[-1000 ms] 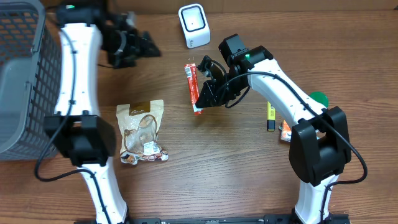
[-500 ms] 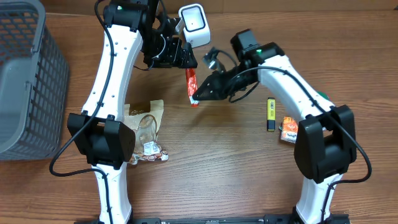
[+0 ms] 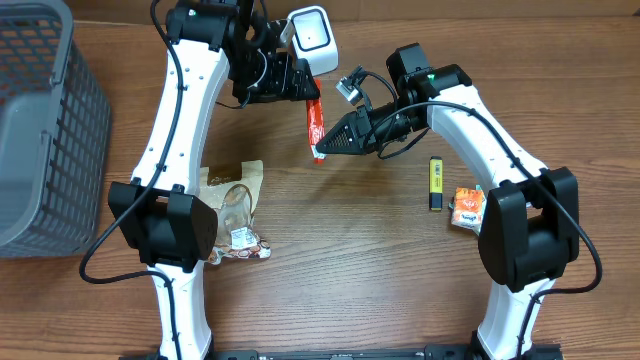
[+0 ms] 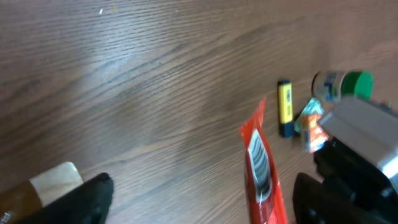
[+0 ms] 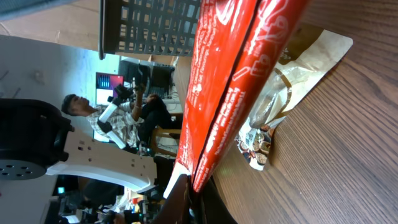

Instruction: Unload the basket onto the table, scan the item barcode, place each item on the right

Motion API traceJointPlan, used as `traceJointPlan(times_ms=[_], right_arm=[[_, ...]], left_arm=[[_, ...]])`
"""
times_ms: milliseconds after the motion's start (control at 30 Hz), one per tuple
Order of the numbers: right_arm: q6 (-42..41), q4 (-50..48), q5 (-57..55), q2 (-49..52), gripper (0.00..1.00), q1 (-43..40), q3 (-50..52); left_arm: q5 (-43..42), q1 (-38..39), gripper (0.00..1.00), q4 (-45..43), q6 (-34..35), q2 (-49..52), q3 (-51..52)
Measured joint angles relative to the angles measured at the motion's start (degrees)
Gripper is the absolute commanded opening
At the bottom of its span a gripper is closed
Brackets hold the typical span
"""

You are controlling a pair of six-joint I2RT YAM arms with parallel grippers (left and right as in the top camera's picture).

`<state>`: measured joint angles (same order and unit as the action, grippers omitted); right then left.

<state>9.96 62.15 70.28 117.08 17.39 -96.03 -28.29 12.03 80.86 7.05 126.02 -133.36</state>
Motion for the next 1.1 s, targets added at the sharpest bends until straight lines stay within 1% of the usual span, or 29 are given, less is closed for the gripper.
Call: traceJointPlan(times_ms=[67, 200, 300, 400, 633, 700, 767, 1100], right_arm=[[0.17, -0.07, 0.24, 0.0, 0.04, 0.0, 0.0], [0.61, -0.09, 1.09, 0.0, 0.04, 0.0, 0.0], [1.44, -0.04, 2.32, 0.0, 0.04, 0.0, 0.0], [2.08, -0.07, 2.99, 0.0, 0.04, 0.0, 0.0], [2.64, -0.07, 3.26, 0.0, 0.04, 0.0, 0.0], [2.75, -0.07, 3.26, 0.0, 0.04, 0.0, 0.0], [2.82, -0.07, 3.28, 0.0, 0.04, 0.0, 0.0], [3.04, -0.07, 3.28, 0.0, 0.04, 0.0, 0.0]], left_arm=[[0.0, 0.0, 0.74, -0.37, 1.95, 0.0, 0.0], [-0.07, 0.0, 0.7, -0.76, 5.16, 0.0, 0.0], [-0.66, 0.02, 0.69, -1.4, 6.32, 0.0, 0.0], [-1.18, 0.42, 0.63, -2.08, 6.91, 0.0, 0.0], [-1.92, 2.27, 0.57, -3.32, 7.63, 0.0, 0.0], [-2.12, 2.62, 0.49, -3.34, 7.82, 0.0, 0.0], [-2.19, 2.99, 0.4, -3.34, 7.96, 0.0, 0.0], [-2.43, 2.99, 0.09, -3.34, 8.09, 0.0, 0.0]])
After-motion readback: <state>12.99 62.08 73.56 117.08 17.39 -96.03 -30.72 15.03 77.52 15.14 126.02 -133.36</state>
